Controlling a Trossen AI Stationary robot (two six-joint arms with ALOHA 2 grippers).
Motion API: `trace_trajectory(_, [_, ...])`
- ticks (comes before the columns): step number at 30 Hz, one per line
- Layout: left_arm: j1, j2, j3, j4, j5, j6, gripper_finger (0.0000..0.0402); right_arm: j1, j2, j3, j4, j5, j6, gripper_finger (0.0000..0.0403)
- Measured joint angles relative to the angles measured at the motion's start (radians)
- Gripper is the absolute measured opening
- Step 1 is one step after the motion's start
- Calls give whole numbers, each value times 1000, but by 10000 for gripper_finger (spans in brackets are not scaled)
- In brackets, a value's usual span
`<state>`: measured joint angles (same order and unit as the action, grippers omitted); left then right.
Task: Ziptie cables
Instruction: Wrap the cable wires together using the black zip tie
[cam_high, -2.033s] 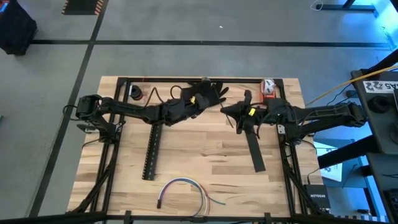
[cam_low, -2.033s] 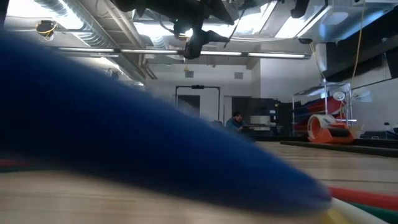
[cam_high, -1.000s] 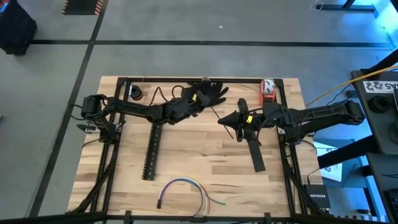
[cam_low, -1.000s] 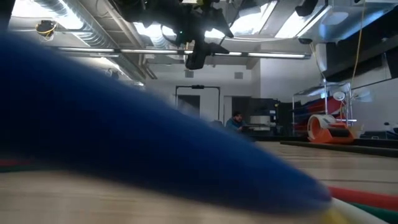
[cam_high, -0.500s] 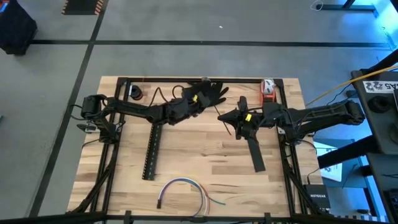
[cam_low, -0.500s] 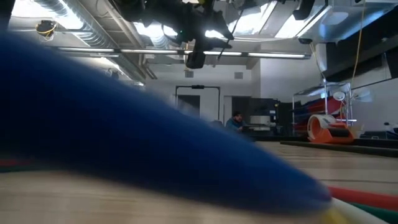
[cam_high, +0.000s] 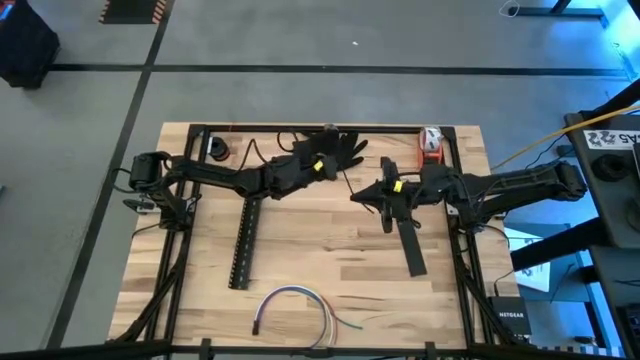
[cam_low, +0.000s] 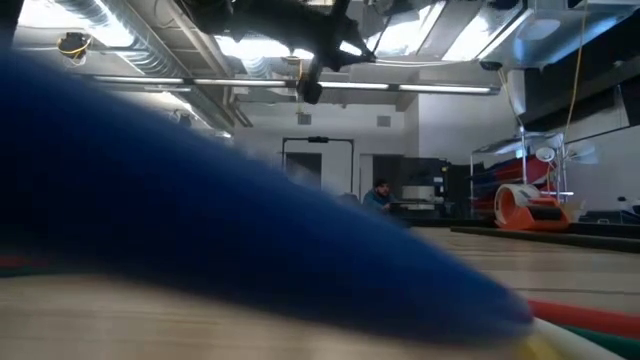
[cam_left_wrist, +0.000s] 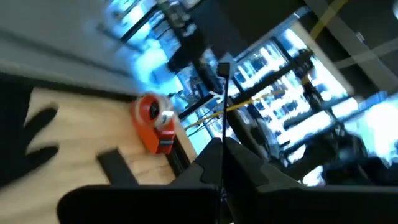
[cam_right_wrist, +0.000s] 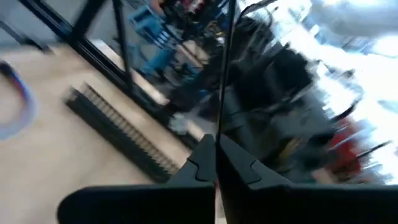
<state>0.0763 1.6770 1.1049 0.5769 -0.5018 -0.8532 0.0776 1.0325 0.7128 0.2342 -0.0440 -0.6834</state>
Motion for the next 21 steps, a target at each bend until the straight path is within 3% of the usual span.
trace_trajectory(3, [-11, -36, 0, 15, 2, 194, 1, -9, 0, 9, -74, -39, 149, 2])
trace_trajectory(12, [-53, -136, 3, 17, 1, 702, 1, -157, 1, 73, -184, -305, 667, 2])
trace_trajectory(21, [-51, -150, 3, 2, 81, 1060, 1, -217, 201, 193, -183, -560, 1027, 1])
